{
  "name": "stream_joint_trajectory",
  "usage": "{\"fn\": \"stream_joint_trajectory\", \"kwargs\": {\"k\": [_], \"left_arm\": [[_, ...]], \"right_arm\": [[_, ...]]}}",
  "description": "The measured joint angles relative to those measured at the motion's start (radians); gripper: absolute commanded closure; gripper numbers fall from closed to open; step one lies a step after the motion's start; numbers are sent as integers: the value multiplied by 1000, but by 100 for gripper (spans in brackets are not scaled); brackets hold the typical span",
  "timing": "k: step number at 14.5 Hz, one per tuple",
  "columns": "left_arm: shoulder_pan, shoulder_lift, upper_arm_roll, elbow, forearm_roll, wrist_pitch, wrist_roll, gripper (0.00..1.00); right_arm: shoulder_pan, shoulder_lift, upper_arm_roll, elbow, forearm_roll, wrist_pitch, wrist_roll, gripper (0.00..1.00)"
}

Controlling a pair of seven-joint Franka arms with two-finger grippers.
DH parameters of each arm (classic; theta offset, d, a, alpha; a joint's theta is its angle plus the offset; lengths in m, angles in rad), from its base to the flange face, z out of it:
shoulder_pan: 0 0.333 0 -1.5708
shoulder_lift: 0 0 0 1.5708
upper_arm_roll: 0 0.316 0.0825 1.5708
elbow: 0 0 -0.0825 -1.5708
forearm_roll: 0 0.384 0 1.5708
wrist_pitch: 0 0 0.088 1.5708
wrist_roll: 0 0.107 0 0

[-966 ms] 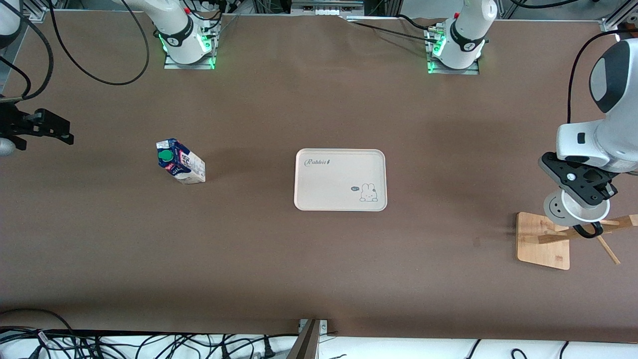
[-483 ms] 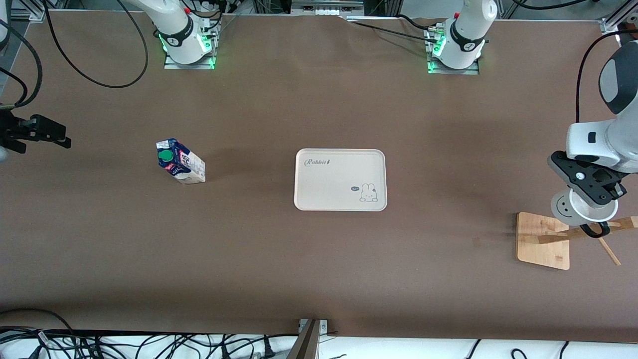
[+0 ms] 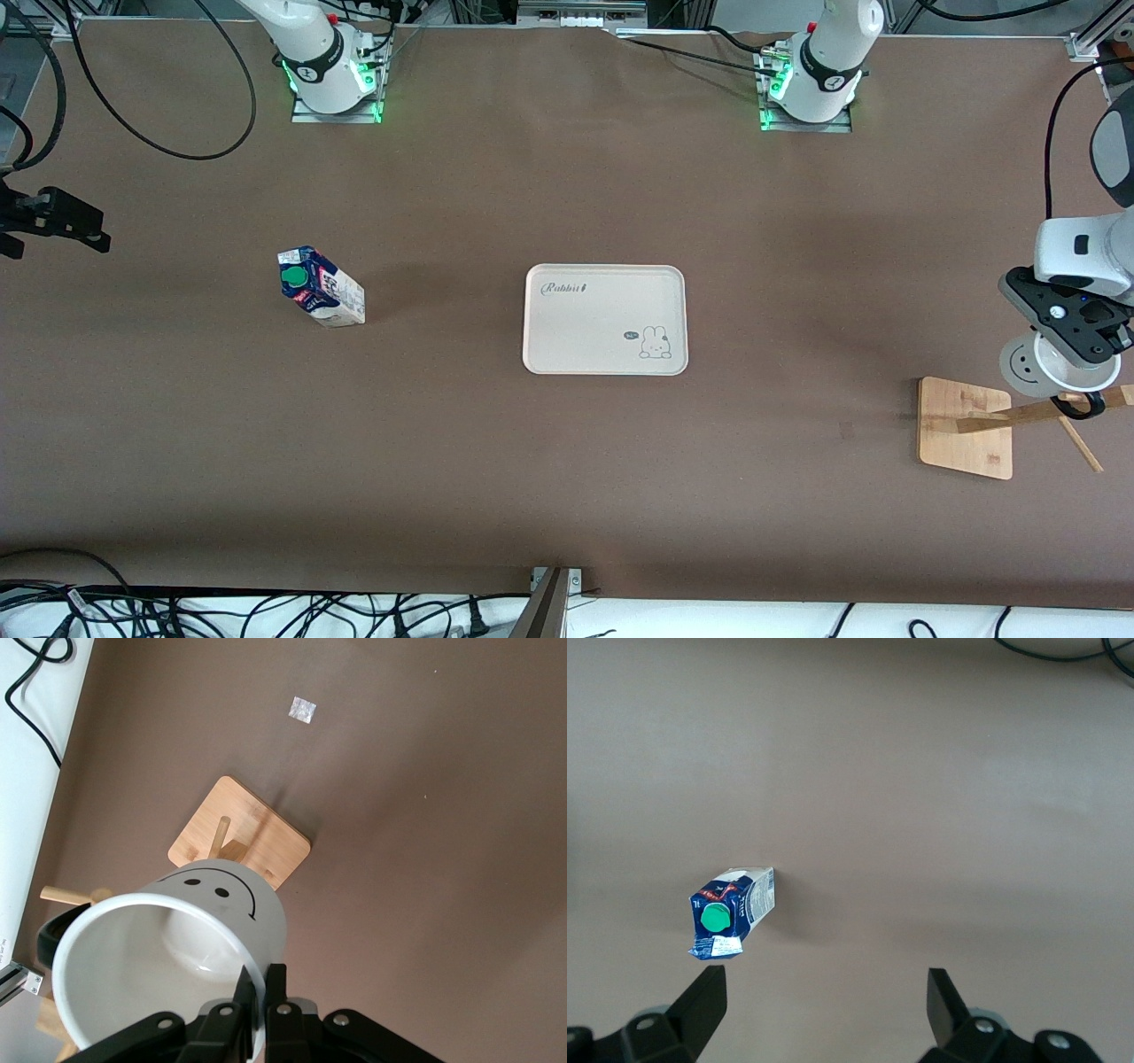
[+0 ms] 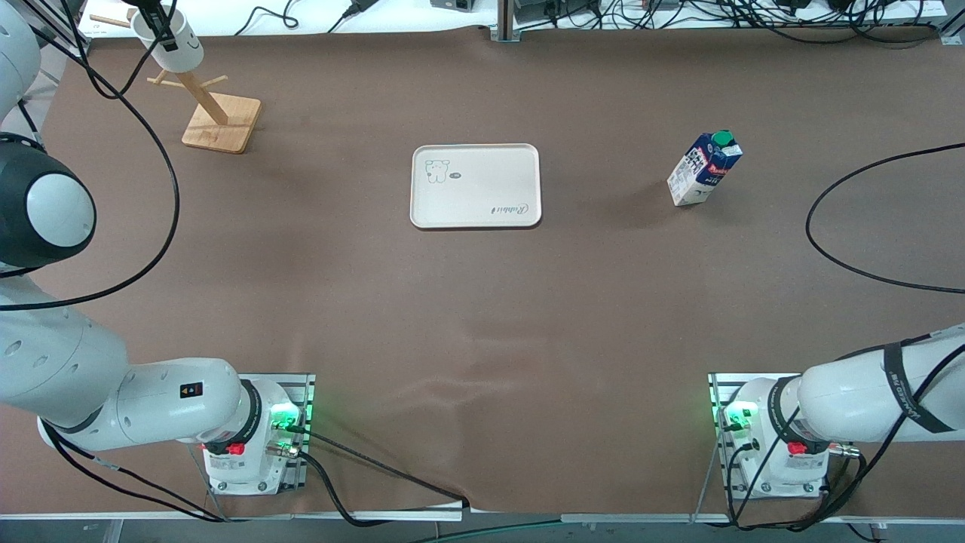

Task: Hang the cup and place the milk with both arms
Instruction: 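Open the left gripper and raise it away from the hung mug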

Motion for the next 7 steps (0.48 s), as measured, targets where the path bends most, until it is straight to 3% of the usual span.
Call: {"fn": "stream_joint_trajectory", "kwargs": {"k": [1, 2, 7], "left_arm": [[3, 3, 5, -3, -7, 7, 5, 29], [6, 7, 7, -5, -10, 11, 6, 0], [10, 23, 7, -4, -45, 57, 5, 0]], "right_arm": [[-6, 1, 2, -1, 0, 1, 0, 0], [-11, 2, 4, -2, 0, 2, 0, 0], [-27, 2, 12, -4, 0, 3, 0, 0]]}}
